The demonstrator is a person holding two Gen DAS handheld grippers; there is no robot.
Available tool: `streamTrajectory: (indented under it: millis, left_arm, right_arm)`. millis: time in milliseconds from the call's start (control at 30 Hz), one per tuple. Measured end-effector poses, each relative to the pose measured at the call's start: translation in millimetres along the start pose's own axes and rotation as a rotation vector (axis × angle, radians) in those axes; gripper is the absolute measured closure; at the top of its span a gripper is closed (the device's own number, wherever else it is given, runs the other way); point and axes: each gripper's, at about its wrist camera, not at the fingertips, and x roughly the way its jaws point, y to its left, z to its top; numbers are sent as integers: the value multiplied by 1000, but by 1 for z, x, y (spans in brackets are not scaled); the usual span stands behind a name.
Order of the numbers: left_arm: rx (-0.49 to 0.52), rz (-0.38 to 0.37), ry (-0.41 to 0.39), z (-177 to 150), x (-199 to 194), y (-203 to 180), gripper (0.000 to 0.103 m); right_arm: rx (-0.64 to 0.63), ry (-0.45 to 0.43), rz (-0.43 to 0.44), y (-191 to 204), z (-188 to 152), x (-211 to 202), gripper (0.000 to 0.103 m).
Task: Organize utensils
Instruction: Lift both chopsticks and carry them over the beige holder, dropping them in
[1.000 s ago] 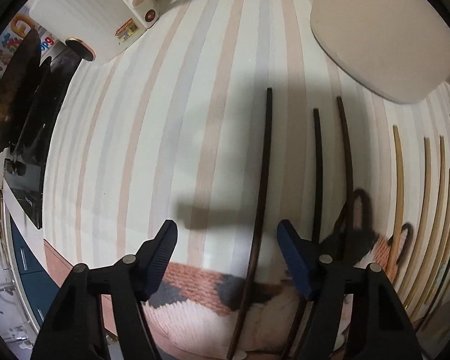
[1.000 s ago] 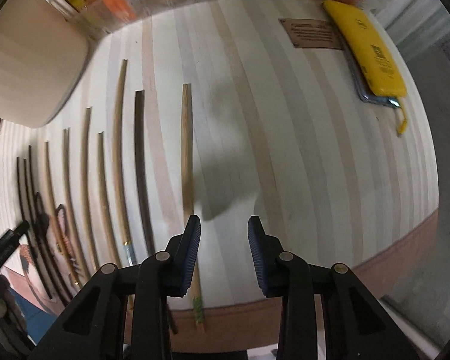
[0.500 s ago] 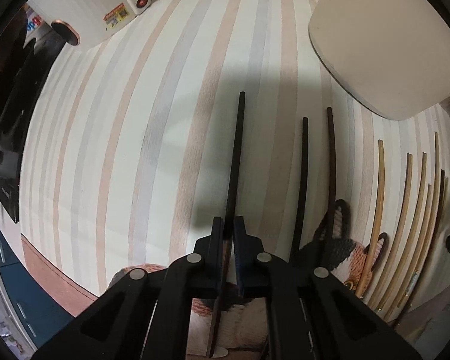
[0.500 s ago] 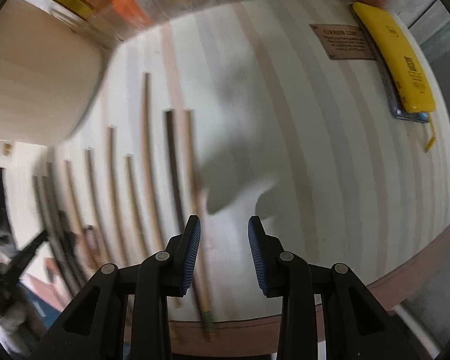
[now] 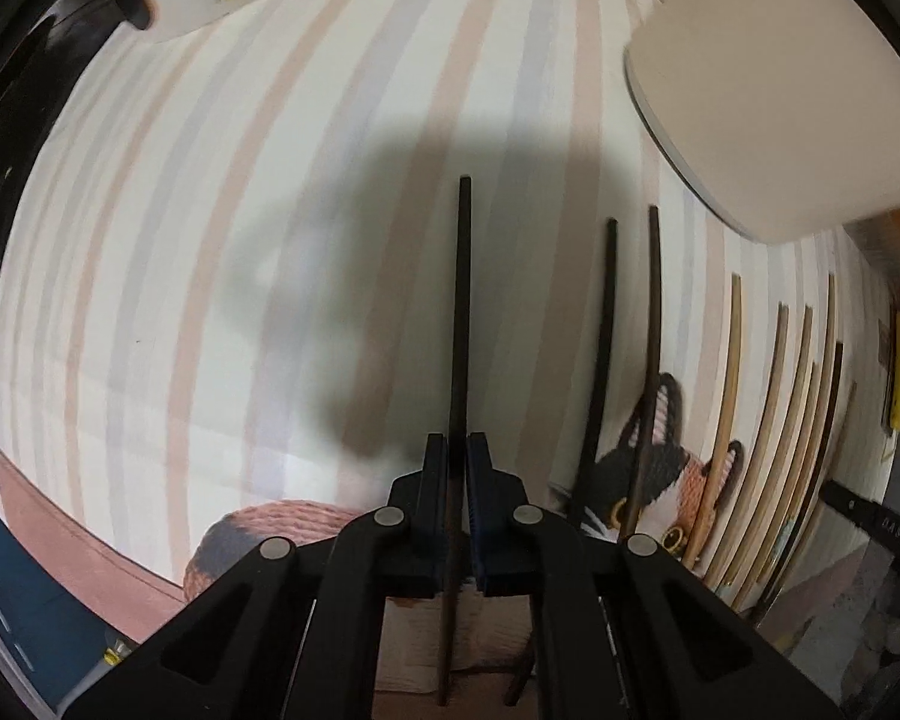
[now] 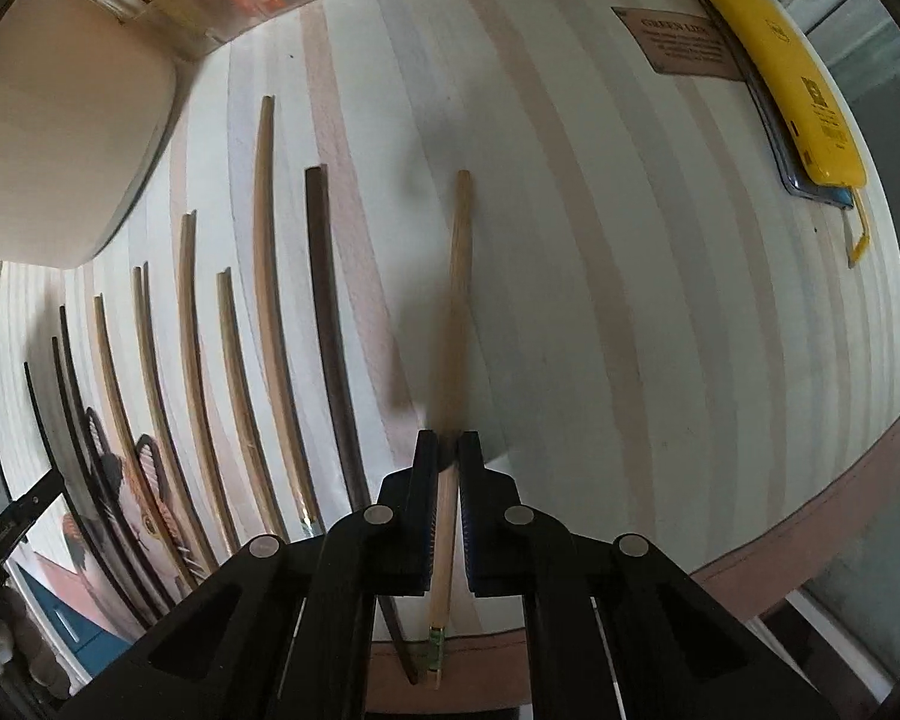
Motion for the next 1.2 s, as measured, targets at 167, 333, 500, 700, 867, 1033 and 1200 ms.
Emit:
streamTrajectory:
  millis: [167,333,500,700,867,1033,1200]
  left_arm:
    - [82,74,-15,-4,0,-12,94]
    - [90,114,-25,2,2,-21,94]
    - [49,138,-48,14,9,-24,99]
    - [32,198,-124,10,-17,-12,102]
    - [11,195,-224,5,-53,-3,103]
    - [21,189,-313,-6,-82,-18,103]
    - [37,199,-417,-12,-113,-51,103]
  right_arm:
    - [-37,24,-57,24,-9,15,96]
    - [-32,52,-94,35,1,25,94]
    - [-7,48,-80,36,12,19,96]
    - [-2,-76,-91,41,-7,3,96]
    - [-37,-166,-85,57,-22,-22,96]
    - [-81,-271,-80,69,-36,-63,96]
    - [-147,-365,-74,85,-43,-102,96]
